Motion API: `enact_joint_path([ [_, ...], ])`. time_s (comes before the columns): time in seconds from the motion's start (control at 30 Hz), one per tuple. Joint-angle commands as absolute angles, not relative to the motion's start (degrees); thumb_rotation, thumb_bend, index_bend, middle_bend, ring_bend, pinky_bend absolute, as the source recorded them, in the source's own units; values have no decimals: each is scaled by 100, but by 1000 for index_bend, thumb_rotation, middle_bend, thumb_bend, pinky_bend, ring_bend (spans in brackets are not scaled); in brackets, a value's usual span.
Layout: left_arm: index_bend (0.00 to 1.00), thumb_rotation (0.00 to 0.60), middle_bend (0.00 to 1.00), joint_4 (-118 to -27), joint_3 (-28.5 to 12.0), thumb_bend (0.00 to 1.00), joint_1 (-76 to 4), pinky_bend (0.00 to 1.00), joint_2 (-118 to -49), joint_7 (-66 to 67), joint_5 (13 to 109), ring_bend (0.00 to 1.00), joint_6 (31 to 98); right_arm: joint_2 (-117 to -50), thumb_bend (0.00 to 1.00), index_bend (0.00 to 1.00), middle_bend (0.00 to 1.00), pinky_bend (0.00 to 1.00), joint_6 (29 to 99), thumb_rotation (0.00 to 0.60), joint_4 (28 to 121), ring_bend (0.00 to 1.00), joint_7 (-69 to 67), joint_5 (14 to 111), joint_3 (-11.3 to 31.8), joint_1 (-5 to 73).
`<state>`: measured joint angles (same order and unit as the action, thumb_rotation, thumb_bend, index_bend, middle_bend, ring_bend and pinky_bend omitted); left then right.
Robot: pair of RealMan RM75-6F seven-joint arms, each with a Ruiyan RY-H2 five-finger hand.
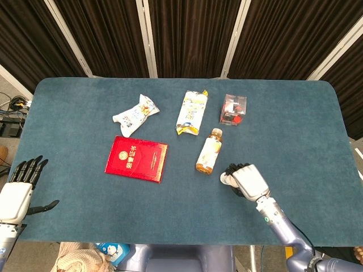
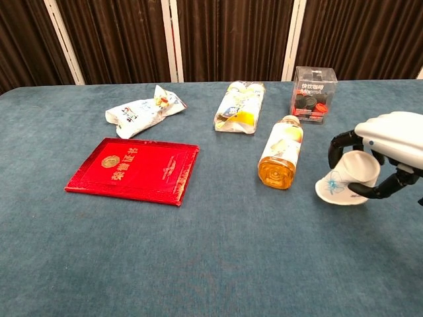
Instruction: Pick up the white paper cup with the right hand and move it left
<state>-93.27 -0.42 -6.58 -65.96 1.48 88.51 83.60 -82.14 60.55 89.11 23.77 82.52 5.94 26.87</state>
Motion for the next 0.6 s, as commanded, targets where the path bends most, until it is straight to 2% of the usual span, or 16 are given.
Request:
enact_joint_path([
  [0.03,0,600,0,-9328,-36,0,-657,0,-6595,142,8863,0,8363,-8287,382,12,179,264,6053,600,8910,231,2702,8152,540,2694],
  [0.13,0,600,0,-9332,-27,0,-652,0,-6593,142,8891,0,8382,-8299,370,0,50,229,6130,600,9029,122,2955,8032,514,2648],
  [0.2,0,600,0,-9332,-20,0,-646,0,-6594,151,8904,0,8392,-8211,369,0,5,219,6212,600,9211,82,3102,7966,502,2602],
  [0.37,0,600,0,-9333,-13,0,-638,0,-6596,163,8917,0,8407,-7738,370,0,0,215,6549,600,9705,59,3190,8033,428,2411],
  [0.6,0,600,0,-9337,3,0,-632,0,-6607,219,8945,0,8419,-6734,370,0,0,188,7312,600,10127,19,2661,8422,119,1838],
])
